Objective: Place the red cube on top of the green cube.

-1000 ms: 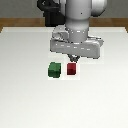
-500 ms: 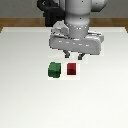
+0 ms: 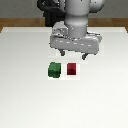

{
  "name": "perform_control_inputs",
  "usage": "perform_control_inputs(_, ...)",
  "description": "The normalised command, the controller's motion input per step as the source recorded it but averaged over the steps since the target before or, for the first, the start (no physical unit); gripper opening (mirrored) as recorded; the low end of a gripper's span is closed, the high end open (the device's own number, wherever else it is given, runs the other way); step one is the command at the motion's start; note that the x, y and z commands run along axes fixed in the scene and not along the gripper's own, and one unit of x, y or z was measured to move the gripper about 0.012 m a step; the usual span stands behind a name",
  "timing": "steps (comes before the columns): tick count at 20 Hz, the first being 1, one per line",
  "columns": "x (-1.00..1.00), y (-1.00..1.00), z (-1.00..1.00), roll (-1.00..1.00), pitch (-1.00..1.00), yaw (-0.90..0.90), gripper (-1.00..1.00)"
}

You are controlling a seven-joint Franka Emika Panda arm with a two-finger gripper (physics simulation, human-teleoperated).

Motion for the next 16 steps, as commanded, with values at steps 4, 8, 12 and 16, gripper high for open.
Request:
perform_control_inputs(4,0.00,0.00,-0.50,0.00,0.00,0.00,1.00)
perform_control_inputs(8,0.00,0.00,-0.75,0.00,0.00,0.00,1.00)
perform_control_inputs(12,0.00,0.00,-0.25,0.00,0.00,0.00,1.00)
perform_control_inputs(16,0.00,0.00,0.00,0.00,0.00,0.00,-1.00)
